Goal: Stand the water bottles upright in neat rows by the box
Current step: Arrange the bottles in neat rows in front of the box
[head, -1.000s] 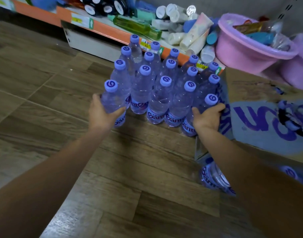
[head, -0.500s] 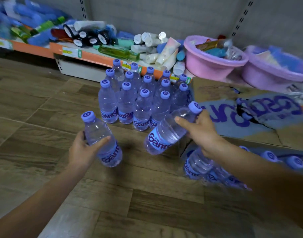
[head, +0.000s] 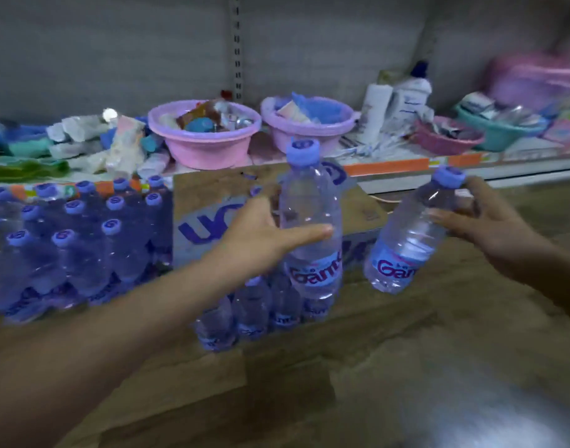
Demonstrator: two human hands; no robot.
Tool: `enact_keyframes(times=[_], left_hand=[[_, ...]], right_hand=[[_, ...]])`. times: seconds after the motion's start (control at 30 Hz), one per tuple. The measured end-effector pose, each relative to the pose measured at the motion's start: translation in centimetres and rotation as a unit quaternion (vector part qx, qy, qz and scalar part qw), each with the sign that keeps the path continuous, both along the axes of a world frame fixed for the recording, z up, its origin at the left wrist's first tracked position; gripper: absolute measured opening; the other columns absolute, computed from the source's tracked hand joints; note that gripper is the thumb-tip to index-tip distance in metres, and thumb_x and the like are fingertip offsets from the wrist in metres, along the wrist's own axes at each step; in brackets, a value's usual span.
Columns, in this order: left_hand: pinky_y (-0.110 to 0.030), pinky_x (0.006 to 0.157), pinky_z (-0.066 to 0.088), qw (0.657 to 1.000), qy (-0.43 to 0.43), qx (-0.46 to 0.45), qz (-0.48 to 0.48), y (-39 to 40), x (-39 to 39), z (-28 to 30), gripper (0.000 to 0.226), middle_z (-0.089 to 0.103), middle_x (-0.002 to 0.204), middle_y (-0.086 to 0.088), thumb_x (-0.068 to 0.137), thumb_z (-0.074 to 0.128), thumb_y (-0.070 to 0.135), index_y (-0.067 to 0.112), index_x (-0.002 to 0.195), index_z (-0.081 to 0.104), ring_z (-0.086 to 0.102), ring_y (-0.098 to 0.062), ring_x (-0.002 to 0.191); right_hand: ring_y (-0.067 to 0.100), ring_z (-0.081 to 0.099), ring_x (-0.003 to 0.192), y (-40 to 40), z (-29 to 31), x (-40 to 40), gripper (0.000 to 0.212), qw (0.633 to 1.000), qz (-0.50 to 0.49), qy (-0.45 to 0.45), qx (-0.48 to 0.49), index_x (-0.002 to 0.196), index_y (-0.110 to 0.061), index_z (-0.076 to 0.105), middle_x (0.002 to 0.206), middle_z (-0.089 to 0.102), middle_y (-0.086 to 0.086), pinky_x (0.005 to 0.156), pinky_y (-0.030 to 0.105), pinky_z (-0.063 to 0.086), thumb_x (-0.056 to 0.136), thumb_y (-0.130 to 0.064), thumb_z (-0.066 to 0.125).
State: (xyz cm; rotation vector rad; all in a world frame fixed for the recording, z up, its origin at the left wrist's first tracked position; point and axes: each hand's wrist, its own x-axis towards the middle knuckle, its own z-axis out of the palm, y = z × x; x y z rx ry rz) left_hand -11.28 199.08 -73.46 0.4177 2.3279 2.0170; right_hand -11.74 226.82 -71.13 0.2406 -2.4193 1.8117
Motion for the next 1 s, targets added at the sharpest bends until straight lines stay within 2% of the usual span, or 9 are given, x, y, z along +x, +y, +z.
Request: enact_keyframes(times=[0.1, 0.2, 0.27, 0.37, 0.53, 0.67, 0.77, 0.87, 1.0], left_hand=[[-0.044, 0.095, 0.051, 0.998, -0.034, -0.031, -0.033, 8.2, -1.9, -3.1, 0.056, 0.069, 0.104, 0.005, 0.055, 0.084, 0.031, 0.023, 0.103, 0.057, 0.066, -0.013, 0.1], [-0.038, 0.087, 0.051, 0.99, -0.036, -0.133, -0.004, 14.8, -2.9, -6.8, 0.072, 0.067, 0.108, 0.0, 0.051, 0.08, 0.048, 0.017, 0.109, 0.053, 0.064, -0.017, 0.1], [-0.031, 0.083, 0.048, 0.981, -0.056, -0.182, 0.02, 17.7, -3.5, -9.4, 0.064, 0.065, 0.113, -0.004, 0.063, 0.081, 0.035, 0.014, 0.114, 0.049, 0.061, -0.021, 0.104], [-0.032, 0.086, 0.045, 0.972, -0.104, -0.206, 0.043, 19.9, -4.3, -13.8, 0.064, 0.061, 0.122, -0.009, 0.069, 0.079, 0.024, 0.011, 0.121, 0.045, 0.057, -0.028, 0.113], [-0.029, 0.093, 0.045, 0.977, -0.116, -0.174, 0.046, 19.3, -4.0, -18.8, 0.07, 0.059, 0.124, -0.003, 0.069, 0.08, 0.018, 0.018, 0.127, 0.04, 0.058, -0.019, 0.113], [-0.025, 0.098, 0.04, 0.981, -0.121, -0.147, 0.031, 19.7, -3.6, -19.1, 0.073, 0.053, 0.126, 0.004, 0.071, 0.077, 0.015, 0.024, 0.13, 0.035, 0.052, -0.011, 0.114], [-0.029, 0.099, 0.04, 0.98, -0.134, -0.113, 0.089, 20.2, -2.7, -20.4, 0.073, 0.05, 0.125, 0.006, 0.068, 0.08, 0.016, 0.025, 0.124, 0.034, 0.051, -0.014, 0.118], [-0.032, 0.102, 0.04, 0.964, -0.178, -0.147, 0.128, 21.2, -1.0, -22.4, 0.087, 0.044, 0.129, 0.003, 0.06, 0.085, 0.026, 0.02, 0.128, 0.03, 0.047, -0.019, 0.123], [-0.035, 0.107, 0.032, 0.932, -0.266, -0.131, 0.21, 23.8, -1.4, -22.4, 0.1, 0.03, 0.145, -0.011, 0.063, 0.083, 0.031, 0.015, 0.14, 0.022, 0.031, -0.027, 0.134]], right_hand=[[-0.006, 0.066, 0.077, 5.9, -4.2, -1.5, 0.062, 1.0, -0.013, -0.018, 0.011, 0.104, -0.023, 0.051, 0.085, 0.073, -0.02, 0.07, 0.01, 0.052, 0.056, -0.042, 0.084], [-0.006, 0.065, 0.08, 10.4, -9.2, -2.9, 0.044, 0.998, -0.006, -0.053, 0.017, 0.104, -0.022, 0.051, 0.088, 0.073, -0.02, 0.073, 0.012, 0.053, 0.071, -0.002, 0.072], [0.0, 0.065, 0.087, 11.8, -12.3, -3.2, 0.043, 0.997, -0.014, -0.07, 0.031, 0.104, -0.026, 0.051, 0.092, 0.073, -0.011, 0.08, 0.019, 0.053, 0.071, -0.016, 0.078], [0.026, 0.063, 0.104, 13.0, -16.9, -3.1, 0.061, 0.994, 0.004, -0.093, 0.06, 0.105, -0.045, 0.051, 0.109, 0.067, 0.007, 0.095, 0.048, 0.049, 0.053, -0.068, 0.074], [0.022, 0.06, 0.111, 13.6, -19.7, -3.5, 0.049, 0.995, -0.013, -0.086, 0.043, 0.11, -0.047, 0.047, 0.114, 0.064, -0.001, 0.097, 0.055, 0.045, 0.066, -0.046, 0.068], [0.008, 0.051, 0.124, 13.1, -22.0, -1.7, 0.068, 0.994, -0.029, -0.101, 0.003, 0.132, -0.038, 0.042, 0.133, 0.054, -0.008, 0.106, 0.044, 0.042, 0.07, -0.046, 0.068], [0.013, 0.053, 0.124, 12.6, -24.1, -0.5, 0.088, 0.987, -0.084, -0.12, -0.058, 0.134, -0.044, 0.031, 0.14, 0.047, -0.003, 0.102, 0.043, 0.047, 0.06, -0.046, 0.08], [0.015, 0.061, 0.114, 12.1, -25.9, -0.5, 0.095, 0.98, -0.114, -0.154, -0.062, 0.131, -0.04, 0.036, 0.132, 0.056, -0.001, 0.096, 0.048, 0.05, 0.05, -0.059, 0.082], [0.019, 0.059, 0.117, 11.5, -25.9, -1.5, 0.082, 0.979, -0.089, -0.166, -0.074, 0.132, -0.021, 0.044, 0.126, 0.062, 0.003, 0.102, 0.047, 0.047, 0.06, -0.034, 0.08]])
